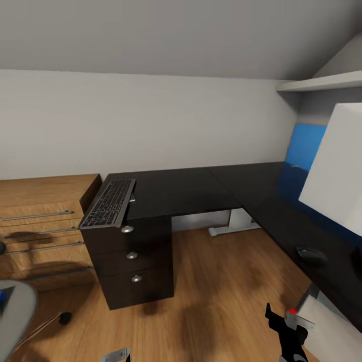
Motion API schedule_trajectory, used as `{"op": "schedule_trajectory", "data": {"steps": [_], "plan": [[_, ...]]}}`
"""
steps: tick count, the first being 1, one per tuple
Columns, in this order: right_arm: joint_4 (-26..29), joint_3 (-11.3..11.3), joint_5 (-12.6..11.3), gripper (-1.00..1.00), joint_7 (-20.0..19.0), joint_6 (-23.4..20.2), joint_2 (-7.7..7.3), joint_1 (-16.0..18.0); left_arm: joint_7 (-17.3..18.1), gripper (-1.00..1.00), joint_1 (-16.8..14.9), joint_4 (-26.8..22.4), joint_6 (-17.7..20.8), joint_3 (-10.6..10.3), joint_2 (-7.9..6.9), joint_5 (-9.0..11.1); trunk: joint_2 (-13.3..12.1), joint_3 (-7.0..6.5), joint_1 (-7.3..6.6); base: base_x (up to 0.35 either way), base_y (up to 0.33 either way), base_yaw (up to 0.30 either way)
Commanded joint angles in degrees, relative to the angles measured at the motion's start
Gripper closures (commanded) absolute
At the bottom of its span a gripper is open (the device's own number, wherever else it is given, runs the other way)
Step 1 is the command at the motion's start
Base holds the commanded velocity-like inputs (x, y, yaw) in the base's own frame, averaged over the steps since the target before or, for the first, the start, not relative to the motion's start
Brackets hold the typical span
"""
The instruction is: In the bedroom, organize the workspace by keeping the computer under the desk, ensuring the monitor is on the desk, placing the keyboard on the desk next to the monitor, placing the mouse on the desk next to the keyboard, moving the folder from the swivel chair onto the desk next to the mouse, stacking the notebook on top of the folder with the pen on top of the notebook, and positioning the swivel chair next to the desk.
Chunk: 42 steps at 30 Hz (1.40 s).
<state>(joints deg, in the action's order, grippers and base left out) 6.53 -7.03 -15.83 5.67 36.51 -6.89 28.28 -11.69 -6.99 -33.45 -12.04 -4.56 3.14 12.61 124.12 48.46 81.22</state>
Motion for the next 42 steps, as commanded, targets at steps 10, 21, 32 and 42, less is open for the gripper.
{"op": "schedule_trajectory", "data": {"steps": [10, 21, 32, 42], "plan": [[0.0, -0.3, 0.2, -1.00, 0.0, 0.1, -0.02, 0.0, -0.4, -1.00, 0.0, 0.1, -0.3, -0.4, -0.06, 0.6, -4.0, -1.75, -2.21, 0.000, 0.000, 0.178], [-1.0, -0.3, 1.0, -1.00, 0.0, 0.2, 0.18, 0.0, -0.4, -1.00, 0.0, 0.1, -0.3, -0.4, -0.10, 0.6, -8.4, -3.72, -4.63, 0.000, 0.000, 0.029], [-1.4, -0.4, 3.2, -1.00, 0.0, 0.1, 0.21, 0.0, -0.4, -1.00, 0.0, 0.1, -0.3, -0.4, -0.13, 0.6, -11.6, -5.16, -6.39, 0.000, 0.000, 0.001], [-1.4, -0.4, 3.4, -1.00, 0.0, 0.1, 0.21, 0.0, -0.4, -1.00, 0.0, 0.1, -0.3, -0.4, -0.07, 0.5, -11.6, -5.16, -6.39, 0.000, 0.000, 0.000]]}}
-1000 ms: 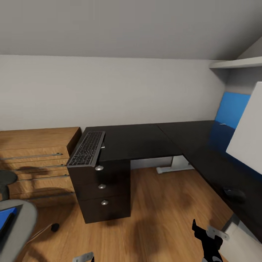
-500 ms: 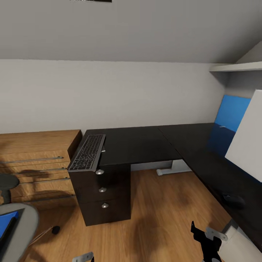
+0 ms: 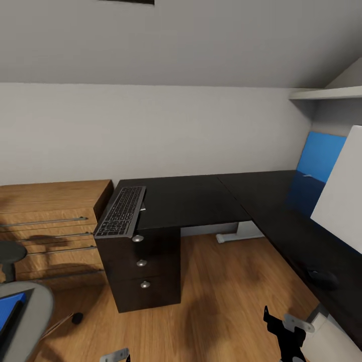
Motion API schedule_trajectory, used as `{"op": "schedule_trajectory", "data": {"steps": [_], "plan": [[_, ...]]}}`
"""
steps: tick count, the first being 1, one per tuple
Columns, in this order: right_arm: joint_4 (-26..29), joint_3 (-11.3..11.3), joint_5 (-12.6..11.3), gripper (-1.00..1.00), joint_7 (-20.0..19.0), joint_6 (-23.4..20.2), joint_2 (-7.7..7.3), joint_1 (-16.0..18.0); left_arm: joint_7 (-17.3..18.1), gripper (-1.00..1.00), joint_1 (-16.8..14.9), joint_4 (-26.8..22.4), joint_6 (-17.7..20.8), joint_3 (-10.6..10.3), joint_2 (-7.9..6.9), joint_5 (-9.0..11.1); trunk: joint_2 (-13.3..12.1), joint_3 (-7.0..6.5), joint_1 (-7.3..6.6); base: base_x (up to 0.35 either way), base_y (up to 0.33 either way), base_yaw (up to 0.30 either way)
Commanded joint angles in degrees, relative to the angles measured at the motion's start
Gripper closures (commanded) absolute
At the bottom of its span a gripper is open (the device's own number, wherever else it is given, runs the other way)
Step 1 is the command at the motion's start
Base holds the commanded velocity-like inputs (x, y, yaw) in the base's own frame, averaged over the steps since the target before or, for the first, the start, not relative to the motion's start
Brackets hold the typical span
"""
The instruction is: In the bedroom, organize the workspace by keeping the computer under the desk, ensuring the monitor is on the desk, placing the keyboard on the desk next to the monitor, placing the mouse on the desk next to the keyboard, moving the folder from the swivel chair onto the desk next to the mouse, stacking the notebook on top of the folder with the pen on top of the notebook, and positioning the swivel chair next to the desk.
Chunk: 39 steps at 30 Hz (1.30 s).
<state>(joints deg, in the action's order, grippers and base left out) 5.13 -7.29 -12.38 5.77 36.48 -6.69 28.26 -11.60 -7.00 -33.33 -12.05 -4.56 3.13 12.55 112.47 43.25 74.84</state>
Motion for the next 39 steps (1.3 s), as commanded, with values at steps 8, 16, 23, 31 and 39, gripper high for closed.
{"op": "schedule_trajectory", "data": {"steps": [8, 16, 23, 31, 39], "plan": [[-0.1, -0.1, 0.0, -1.00, -0.1, 0.2, 0.08, 0.0, -0.5, -1.00, 0.0, 0.1, -1.9, -0.4, -0.06, 0.6, -2.4, -1.02, -1.33, 0.000, 0.000, 0.000], [-0.1, -0.1, 0.1, -1.00, -0.1, 0.2, 0.10, 0.0, -0.5, -1.00, 0.0, 0.1, -3.0, -0.4, -0.06, 0.5, -5.6, -2.46, -3.08, 0.000, 0.000, 0.000], [-0.1, -0.1, 0.0, -1.00, -0.1, 0.2, 0.19, 0.0, -0.5, -1.00, 0.0, 0.1, -3.1, -0.4, -0.06, 0.5, -8.4, -3.72, -4.62, 0.000, 0.000, 0.000], [-0.1, -0.1, 0.0, -1.00, -0.1, 0.2, 0.59, 0.0, -0.5, -1.00, 0.0, 0.1, -3.1, -0.5, -0.06, 0.5, -8.8, -3.90, -4.84, 0.000, 0.000, 0.000], [-0.1, 0.0, 0.0, -1.00, -0.1, 0.1, 0.67, 0.0, -0.4, -1.00, 0.0, 0.1, -3.1, -0.5, -0.06, 0.5, -8.8, -3.89, -4.84, 0.000, 0.000, -0.002]]}}
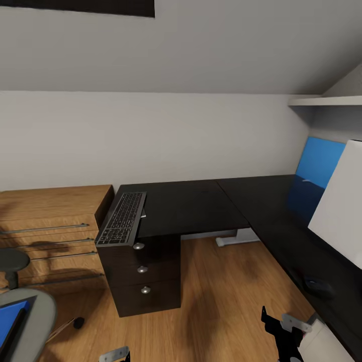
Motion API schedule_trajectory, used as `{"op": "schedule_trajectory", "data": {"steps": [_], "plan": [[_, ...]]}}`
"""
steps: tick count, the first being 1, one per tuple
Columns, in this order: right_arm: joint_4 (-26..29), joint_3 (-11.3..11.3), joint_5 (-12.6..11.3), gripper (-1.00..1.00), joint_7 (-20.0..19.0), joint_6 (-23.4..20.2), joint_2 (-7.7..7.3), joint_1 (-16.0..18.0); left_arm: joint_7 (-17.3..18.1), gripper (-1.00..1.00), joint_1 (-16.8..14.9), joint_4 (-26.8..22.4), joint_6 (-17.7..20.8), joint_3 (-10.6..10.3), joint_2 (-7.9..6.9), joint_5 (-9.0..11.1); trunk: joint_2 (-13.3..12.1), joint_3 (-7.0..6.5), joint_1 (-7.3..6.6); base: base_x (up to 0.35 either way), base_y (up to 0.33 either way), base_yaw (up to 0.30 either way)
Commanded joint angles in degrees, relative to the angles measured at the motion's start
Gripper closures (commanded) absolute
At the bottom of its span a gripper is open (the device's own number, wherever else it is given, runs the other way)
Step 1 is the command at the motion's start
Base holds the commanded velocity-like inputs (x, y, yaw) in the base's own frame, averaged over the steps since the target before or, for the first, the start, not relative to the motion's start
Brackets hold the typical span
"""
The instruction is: In the bedroom, organize the workspace by keeping the computer under the desk, ensuring the monitor is on the desk, placing the keyboard on the desk next to the monitor, placing the mouse on the desk next to the keyboard, moving the folder from the swivel chair onto the desk next to the mouse, stacking the notebook on top of the folder with the pen on top of the notebook, and positioning the swivel chair next to the desk.
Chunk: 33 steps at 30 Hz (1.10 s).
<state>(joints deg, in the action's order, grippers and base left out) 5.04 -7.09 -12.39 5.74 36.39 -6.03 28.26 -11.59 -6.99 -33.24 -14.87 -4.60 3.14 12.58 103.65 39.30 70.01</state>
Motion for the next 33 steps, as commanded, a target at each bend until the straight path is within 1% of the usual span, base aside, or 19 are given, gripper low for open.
{"op": "schedule_trajectory", "data": {"steps": [1, 8, 20, 33], "plan": [[0.0, -0.2, 0.0, -1.00, -0.1, 0.2, 0.02, 0.0, -0.4, -1.00, 0.0, 0.0, -0.2, -0.5, -0.06, 0.5, 0.0, 0.06, -0.01, 0.000, 0.000, -0.035], [0.0, -0.3, 0.0, -1.00, 0.0, 0.2, 0.05, 0.0, -0.4, -1.00, 0.0, 0.0, -0.2, -0.4, -0.06, 0.4, 0.0, 0.23, -0.01, 0.000, 0.000, -0.110], [0.0, -0.3, 0.0, -1.00, 0.0, 0.2, 0.05, 0.0, -0.4, -1.00, 0.0, 0.0, -0.3, -0.6, -0.06, 0.4, 0.0, 0.26, -0.01, 0.000, 0.000, -0.011], [0.0, -0.3, 0.0, -1.00, 0.0, 0.2, 0.05, 0.0, -0.4, -1.00, 0.0, 0.0, -0.2, -0.6, -0.05, 0.5, -5.2, -2.07, -2.86, 0.000, 0.000, 0.000]]}}
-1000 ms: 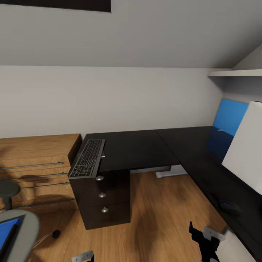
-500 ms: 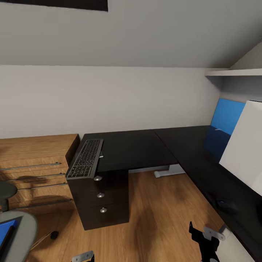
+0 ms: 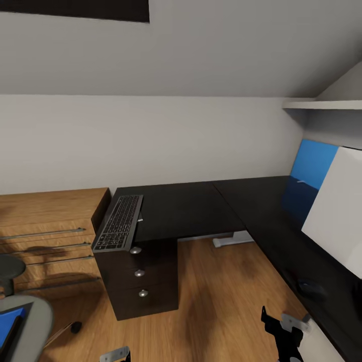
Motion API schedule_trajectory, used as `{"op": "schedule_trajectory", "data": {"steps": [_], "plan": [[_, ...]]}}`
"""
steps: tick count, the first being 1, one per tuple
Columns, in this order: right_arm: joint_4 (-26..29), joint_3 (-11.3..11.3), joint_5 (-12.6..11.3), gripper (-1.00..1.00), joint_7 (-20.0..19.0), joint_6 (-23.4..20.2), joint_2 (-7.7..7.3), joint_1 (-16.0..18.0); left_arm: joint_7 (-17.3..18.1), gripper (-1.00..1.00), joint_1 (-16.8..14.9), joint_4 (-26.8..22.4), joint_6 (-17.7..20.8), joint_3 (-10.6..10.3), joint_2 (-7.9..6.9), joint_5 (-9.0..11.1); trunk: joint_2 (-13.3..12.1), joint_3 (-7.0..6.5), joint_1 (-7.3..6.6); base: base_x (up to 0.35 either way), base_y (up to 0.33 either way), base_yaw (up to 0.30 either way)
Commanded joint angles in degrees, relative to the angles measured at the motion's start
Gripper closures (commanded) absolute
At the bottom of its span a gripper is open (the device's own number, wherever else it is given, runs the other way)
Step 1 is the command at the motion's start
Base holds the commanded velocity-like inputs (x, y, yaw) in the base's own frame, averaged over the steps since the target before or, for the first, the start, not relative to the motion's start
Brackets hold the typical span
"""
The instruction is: In the bedroom, organize the workspace by keeping the computer under the desk, ensuring the monitor is on the desk, placing the keyboard on the desk next to the monitor, placing the mouse on the desk next to the keyboard, moving the folder from the swivel chair onto the desk next to the mouse, stacking the notebook on top of the folder with the pen on top of the notebook, and positioning the swivel chair next to the desk.
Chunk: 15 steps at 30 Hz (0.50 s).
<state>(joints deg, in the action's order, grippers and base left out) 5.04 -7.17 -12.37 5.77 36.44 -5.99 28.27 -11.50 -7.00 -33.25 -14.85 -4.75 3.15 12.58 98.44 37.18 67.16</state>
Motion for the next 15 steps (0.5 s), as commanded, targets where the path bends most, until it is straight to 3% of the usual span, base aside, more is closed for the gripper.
{"op": "schedule_trajectory", "data": {"steps": [1, 10, 15], "plan": [[0.0, -0.2, 0.0, -1.00, -0.1, 0.2, 0.01, 0.0, -0.5, -1.00, 0.0, 0.0, -0.3, -0.4, -0.06, 0.5, -0.4, -0.13, -0.23, 0.000, 0.000, 0.000], [-0.3, -0.1, 0.2, -1.00, -0.1, 0.1, 0.07, 0.0, -0.5, -1.00, 0.0, 0.0, -0.2, -0.5, -0.07, 0.5, -4.0, -1.75, -2.21, 0.000, 0.000, 0.000], [-1.1, 0.9, 2.7, -1.00, -0.5, 0.1, 0.09, 0.0, -0.5, -1.00, 0.0, 0.0, -0.2, -0.5, -0.07, 0.5, -6.0, -2.65, -3.31, 0.000, 0.000, 0.000]]}}
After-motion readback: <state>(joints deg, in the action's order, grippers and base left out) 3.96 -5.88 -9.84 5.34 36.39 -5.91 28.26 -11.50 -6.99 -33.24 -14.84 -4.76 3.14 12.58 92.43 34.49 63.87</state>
